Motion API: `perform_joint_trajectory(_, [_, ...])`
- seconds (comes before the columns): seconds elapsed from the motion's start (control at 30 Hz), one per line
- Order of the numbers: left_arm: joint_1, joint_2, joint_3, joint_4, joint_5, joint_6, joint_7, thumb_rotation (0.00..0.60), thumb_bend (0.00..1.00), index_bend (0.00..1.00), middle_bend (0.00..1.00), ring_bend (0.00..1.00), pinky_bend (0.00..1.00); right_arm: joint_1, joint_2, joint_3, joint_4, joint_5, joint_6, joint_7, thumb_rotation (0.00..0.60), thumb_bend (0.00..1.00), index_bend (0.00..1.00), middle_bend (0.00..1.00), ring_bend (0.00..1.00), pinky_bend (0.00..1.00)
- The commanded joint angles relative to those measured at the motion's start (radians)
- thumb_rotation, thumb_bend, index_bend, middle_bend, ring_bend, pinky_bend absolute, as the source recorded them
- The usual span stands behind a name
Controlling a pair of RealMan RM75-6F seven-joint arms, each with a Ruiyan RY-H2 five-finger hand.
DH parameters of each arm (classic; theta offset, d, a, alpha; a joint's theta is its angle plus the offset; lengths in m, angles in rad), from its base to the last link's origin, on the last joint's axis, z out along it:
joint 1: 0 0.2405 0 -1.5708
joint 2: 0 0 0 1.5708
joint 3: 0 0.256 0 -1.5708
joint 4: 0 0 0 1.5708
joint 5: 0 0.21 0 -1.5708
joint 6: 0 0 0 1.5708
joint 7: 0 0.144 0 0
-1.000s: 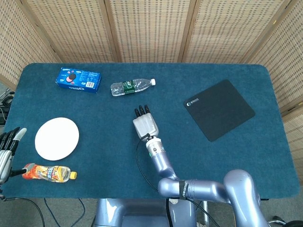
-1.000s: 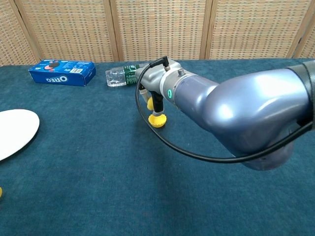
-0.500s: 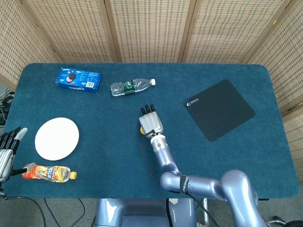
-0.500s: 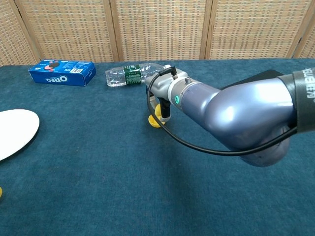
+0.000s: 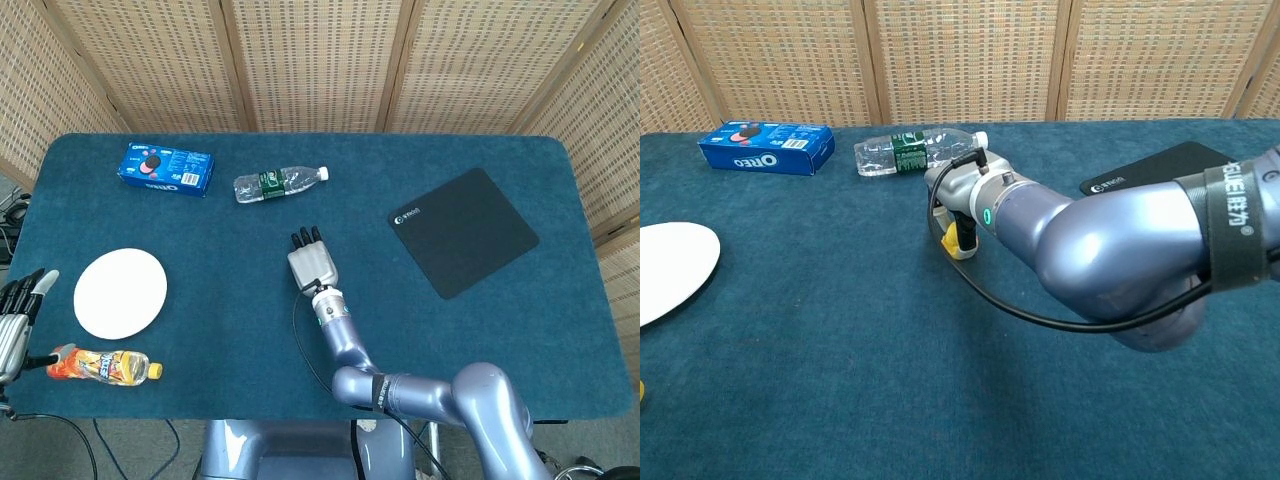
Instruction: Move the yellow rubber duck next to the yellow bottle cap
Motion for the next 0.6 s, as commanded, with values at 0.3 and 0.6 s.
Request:
perform_joint_trajectory(0.3, [-0.005,0.0,0.001,0.001,-0.005,-0.012,-0.003,0.6,0.16,0.0,0.0,0.0,0.0,0.004,-0.017,0.0,0.034,-0.041,0.011,0.035,0.6,0.18,0.44,0.05,0.0,0.07])
perform_joint_trajectory(0.6, [-0.007,0.001,0.001,-0.001,-0.006,-0.013,-0.002,0.6,0.16,0.0,0.0,0.0,0.0,-0.012,-0.003,-0.006,0.01,-0.054,0.037,0.03,0.6,0.17,0.42,0.05,0.0,0.07])
